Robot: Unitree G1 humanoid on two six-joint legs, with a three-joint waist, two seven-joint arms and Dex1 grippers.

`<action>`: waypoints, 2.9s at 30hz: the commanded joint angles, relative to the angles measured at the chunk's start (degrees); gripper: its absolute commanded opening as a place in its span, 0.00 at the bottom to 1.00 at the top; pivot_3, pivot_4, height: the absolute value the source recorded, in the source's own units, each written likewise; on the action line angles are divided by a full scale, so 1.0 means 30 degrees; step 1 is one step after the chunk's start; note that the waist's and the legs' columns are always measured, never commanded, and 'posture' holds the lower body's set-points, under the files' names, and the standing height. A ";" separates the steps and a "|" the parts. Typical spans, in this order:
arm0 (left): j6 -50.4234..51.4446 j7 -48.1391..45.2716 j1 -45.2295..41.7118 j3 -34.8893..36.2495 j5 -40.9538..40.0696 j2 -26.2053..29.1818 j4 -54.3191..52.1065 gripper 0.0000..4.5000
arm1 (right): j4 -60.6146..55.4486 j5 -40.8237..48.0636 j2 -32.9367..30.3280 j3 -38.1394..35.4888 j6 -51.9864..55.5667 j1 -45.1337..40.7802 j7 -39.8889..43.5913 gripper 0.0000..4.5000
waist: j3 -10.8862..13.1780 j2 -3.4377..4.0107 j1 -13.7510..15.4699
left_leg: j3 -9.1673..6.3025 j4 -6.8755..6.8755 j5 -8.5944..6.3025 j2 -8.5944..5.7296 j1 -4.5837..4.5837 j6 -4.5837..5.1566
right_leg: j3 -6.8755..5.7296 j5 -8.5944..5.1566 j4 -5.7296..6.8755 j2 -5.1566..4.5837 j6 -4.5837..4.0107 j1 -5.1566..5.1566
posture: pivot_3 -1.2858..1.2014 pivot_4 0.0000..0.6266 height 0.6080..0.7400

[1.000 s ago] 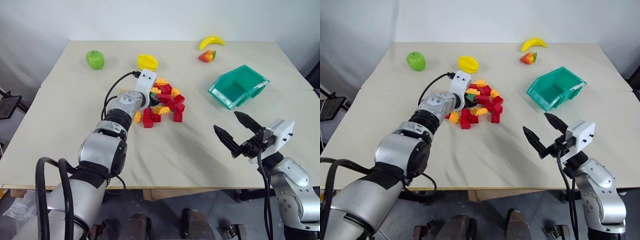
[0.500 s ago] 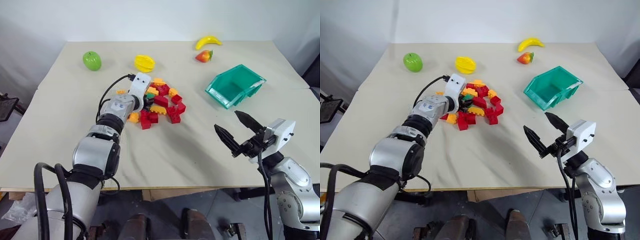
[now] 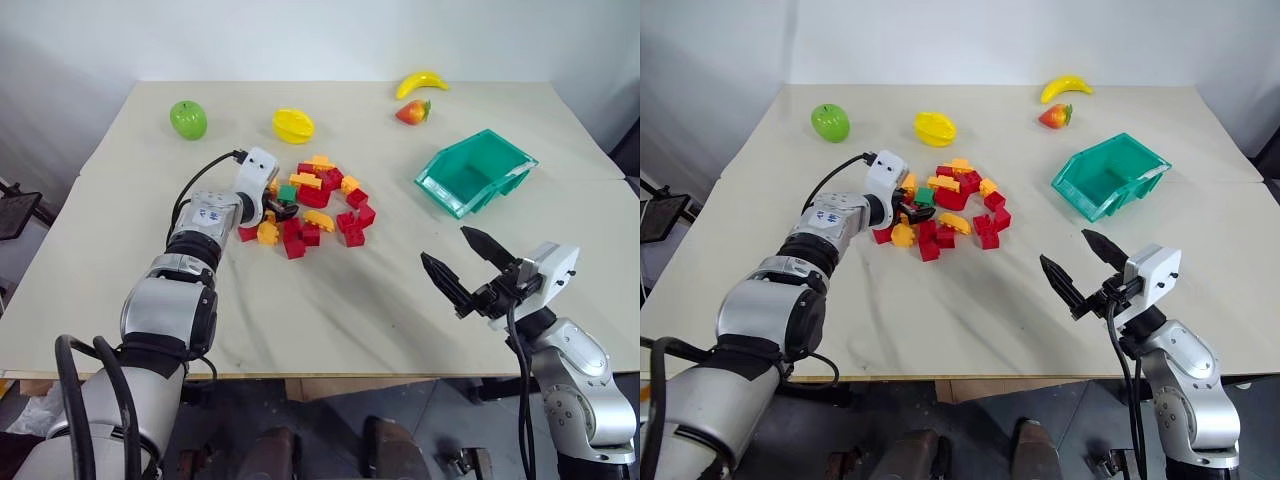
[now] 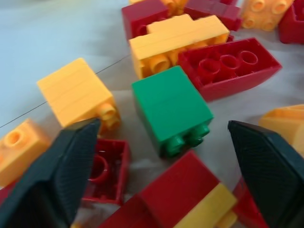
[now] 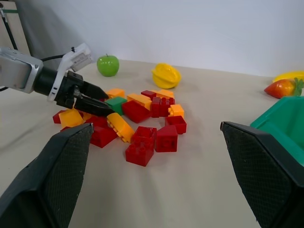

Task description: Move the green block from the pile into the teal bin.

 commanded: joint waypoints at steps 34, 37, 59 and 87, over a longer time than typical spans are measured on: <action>-0.9434 -1.1956 0.0313 -0.0770 -0.1903 0.0232 -0.4304 0.32 | -0.1809 0.0394 -0.0904 -0.1622 -0.0297 0.1695 -0.0195 1.00 | 0.0014 -0.0027 0.0206 | -0.0008 0.0029 -0.0016 -0.0011 -0.0058 0.0029 | -0.0018 0.0009 -0.0035 -0.0009 0.0017 -0.0015 | 0.52 0.24 1.00; -0.8602 -1.4539 0.0339 -0.1950 -0.2088 -0.1471 -0.5423 0.32 | -0.2234 0.0771 -0.1404 -0.2823 -0.0114 0.2647 -0.0155 1.00 | 0.0013 -0.0026 0.0274 | 0.0001 0.0042 -0.0031 -0.0014 -0.0095 0.0057 | -0.0024 0.0023 -0.0079 -0.0007 0.0042 -0.0017 | 0.52 0.24 1.00; -0.8134 -1.2839 0.0824 -0.3869 -0.0494 -0.6050 -0.3128 0.80 | -0.3081 0.3790 -0.2948 -0.8515 0.1339 0.9533 0.1594 1.00 | 0.0018 -0.0035 0.0456 | 0.0039 0.0058 -0.0062 -0.0006 -0.0156 0.0159 | 0.0003 0.0040 -0.0139 -0.0016 0.0073 -0.0056 | 0.52 0.24 1.00; -0.0253 -1.4615 1.7815 0.3089 -1.0598 0.6755 -2.5194 0.99 | 0.6107 -0.2672 -1.1067 0.7462 0.8245 -0.9157 0.8896 1.00 | 0.0018 -0.0007 0.0051 | -0.0286 0.0250 -0.0097 0.0117 -0.0222 0.0092 | -0.0080 0.0068 -0.0113 -0.0039 0.0033 -0.0035 | 0.52 0.24 1.00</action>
